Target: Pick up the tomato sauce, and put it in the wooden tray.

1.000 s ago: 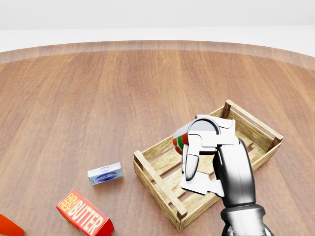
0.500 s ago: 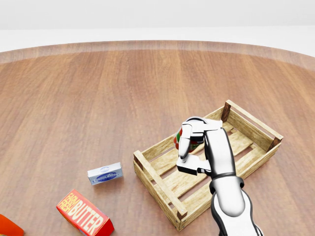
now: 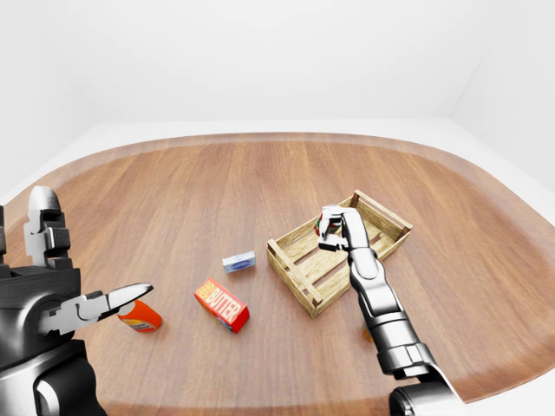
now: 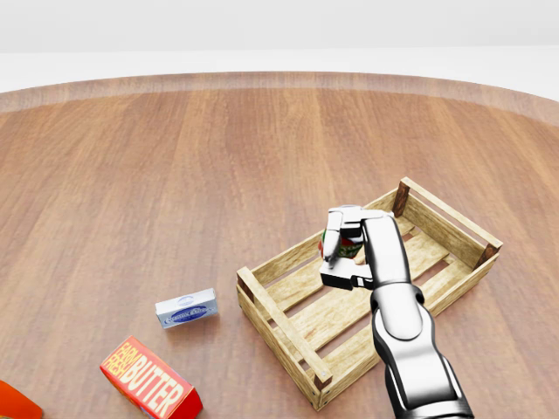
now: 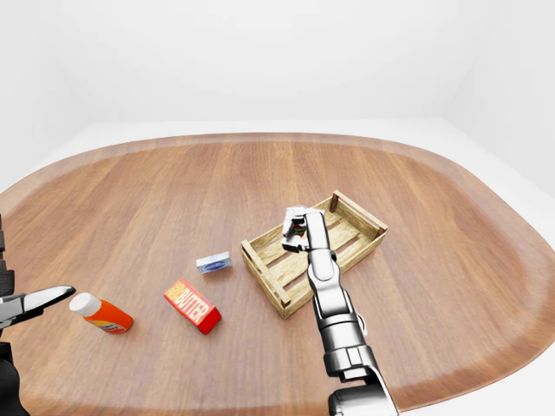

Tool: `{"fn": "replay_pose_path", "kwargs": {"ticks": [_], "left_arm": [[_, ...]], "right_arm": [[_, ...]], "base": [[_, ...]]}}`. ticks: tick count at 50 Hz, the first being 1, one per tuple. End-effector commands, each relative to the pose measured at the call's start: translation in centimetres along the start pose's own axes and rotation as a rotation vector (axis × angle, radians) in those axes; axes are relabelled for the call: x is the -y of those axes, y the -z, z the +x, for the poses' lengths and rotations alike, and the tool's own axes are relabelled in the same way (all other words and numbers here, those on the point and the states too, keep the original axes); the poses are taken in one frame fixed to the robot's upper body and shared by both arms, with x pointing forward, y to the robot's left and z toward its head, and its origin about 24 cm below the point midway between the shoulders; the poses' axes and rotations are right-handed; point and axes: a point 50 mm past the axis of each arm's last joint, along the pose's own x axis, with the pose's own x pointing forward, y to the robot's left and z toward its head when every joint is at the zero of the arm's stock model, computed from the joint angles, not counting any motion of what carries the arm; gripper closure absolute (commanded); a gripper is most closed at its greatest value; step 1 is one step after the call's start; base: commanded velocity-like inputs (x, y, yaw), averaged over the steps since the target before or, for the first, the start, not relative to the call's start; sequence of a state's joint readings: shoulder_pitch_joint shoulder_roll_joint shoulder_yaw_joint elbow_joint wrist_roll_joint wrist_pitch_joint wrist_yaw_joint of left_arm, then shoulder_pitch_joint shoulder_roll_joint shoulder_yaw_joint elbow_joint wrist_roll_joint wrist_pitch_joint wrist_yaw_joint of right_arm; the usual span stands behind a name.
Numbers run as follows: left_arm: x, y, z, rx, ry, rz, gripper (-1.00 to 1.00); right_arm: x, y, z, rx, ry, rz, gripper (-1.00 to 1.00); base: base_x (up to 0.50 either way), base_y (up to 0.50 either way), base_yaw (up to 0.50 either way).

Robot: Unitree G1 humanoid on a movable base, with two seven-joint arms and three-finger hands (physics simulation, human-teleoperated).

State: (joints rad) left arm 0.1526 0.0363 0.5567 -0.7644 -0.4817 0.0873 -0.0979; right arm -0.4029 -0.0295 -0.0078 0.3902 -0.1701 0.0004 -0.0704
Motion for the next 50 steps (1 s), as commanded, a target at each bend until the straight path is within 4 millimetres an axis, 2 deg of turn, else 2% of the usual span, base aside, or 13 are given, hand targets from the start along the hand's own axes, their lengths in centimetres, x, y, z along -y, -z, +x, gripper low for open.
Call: {"fn": "replay_pose_path", "kwargs": {"ticks": [1,7,18,50], "left_arm": [[-0.1,-0.1,0.0,0.003,-0.004,-0.001,-0.93],[-0.1,-0.1,0.0,0.004,-0.003,-0.001,-0.93],[-0.1,-0.1,0.0,0.004,-0.004,-0.001,-0.93],[-0.1,-0.1,0.0,0.004,-0.004,0.0,-0.93]], "right_arm": [[0.8,1.1,1.6,-0.049,0.044,-0.028,1.0],[1.3,1.7,2.0,-0.074,0.058,-0.036,1.0],[2.5,4.1,2.2,-0.206,0.097,-0.052,1.0],[3.6,6.5,1.7,-0.336,0.13,-0.062,1.0]], "base": [[0.0,0.0,0.0],[0.0,0.0,0.0],[0.0,0.0,0.0],[0.0,0.0,0.0]]}}
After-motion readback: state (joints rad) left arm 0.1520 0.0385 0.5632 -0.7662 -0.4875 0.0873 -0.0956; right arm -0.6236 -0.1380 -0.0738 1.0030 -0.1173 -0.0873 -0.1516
